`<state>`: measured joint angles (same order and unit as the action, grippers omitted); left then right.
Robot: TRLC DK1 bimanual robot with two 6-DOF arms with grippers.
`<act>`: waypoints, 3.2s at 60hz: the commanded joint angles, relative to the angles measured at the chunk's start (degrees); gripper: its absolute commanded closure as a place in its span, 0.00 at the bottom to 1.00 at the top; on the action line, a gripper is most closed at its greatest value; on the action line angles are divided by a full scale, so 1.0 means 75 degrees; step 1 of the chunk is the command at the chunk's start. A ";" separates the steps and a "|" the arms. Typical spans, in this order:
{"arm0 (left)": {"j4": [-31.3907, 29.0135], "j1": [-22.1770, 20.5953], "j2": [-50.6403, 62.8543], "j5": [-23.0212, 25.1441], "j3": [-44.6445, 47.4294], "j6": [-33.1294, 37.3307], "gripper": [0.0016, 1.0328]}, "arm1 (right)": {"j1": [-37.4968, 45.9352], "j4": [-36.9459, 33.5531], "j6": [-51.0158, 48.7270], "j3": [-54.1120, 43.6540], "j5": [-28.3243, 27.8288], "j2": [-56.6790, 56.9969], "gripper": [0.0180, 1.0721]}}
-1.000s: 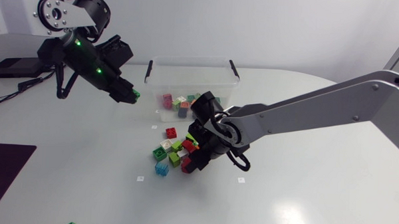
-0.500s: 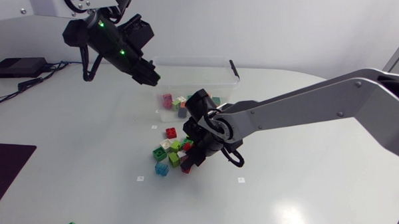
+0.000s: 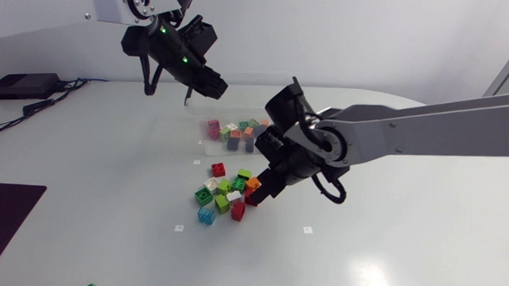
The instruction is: Place the duplo bricks in the container
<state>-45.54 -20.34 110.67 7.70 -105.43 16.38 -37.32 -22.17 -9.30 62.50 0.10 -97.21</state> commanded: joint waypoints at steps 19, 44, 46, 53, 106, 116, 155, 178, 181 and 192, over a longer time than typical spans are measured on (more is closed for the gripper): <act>0.0142 0.0192 0.0033 0.0074 -0.0228 -0.0356 0.06 | 0.0535 -0.0489 0.0056 0.0842 -0.0376 0.0809 0.71; 0.0248 0.0731 -0.2627 0.0086 0.2420 0.0827 0.06 | 0.1109 0.0097 0.0900 0.2378 -0.0622 0.0293 0.71; 0.0259 0.0755 -0.2815 0.0098 0.2573 0.0933 0.06 | 0.1168 0.0144 0.0970 0.2495 -0.0622 0.0211 0.71; 0.0248 0.0825 -0.3377 0.0133 0.3205 0.1367 0.06 | 0.1308 0.0343 0.1252 0.2987 -0.0669 -0.0176 0.71; 0.1302 -0.0382 -0.2170 -0.0570 0.5983 0.2984 0.07 | 0.1460 0.0624 0.1744 0.5378 0.0034 -0.2625 0.20; 0.1724 -0.0417 -0.1584 -0.0617 0.5807 0.2878 0.07 | 0.1496 0.0531 0.1779 0.5132 0.0057 -0.2308 0.07; 0.2158 -0.0698 -0.0530 -0.0723 0.5315 0.2468 0.07 | 0.1355 0.0718 0.1662 0.1780 -0.0048 0.0410 0.07; 0.2205 -0.0722 -0.0120 -0.0746 0.5198 0.2269 0.34 | 0.0675 0.0660 0.1017 -0.0060 -0.0271 0.1383 0.08; 0.2216 -0.0734 -0.0061 -0.0734 0.5198 0.2257 0.41 | 0.0582 0.0613 0.0842 -0.0189 -0.0330 0.1371 0.08; 0.2216 -0.0745 0.0044 -0.0734 0.5256 0.2234 0.79 | 0.0476 0.0203 -0.0014 -0.0482 -0.0904 0.1114 0.10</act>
<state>-28.82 -25.58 109.84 2.50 -65.32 34.46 -33.34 -19.35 -5.89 60.38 -5.41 -87.44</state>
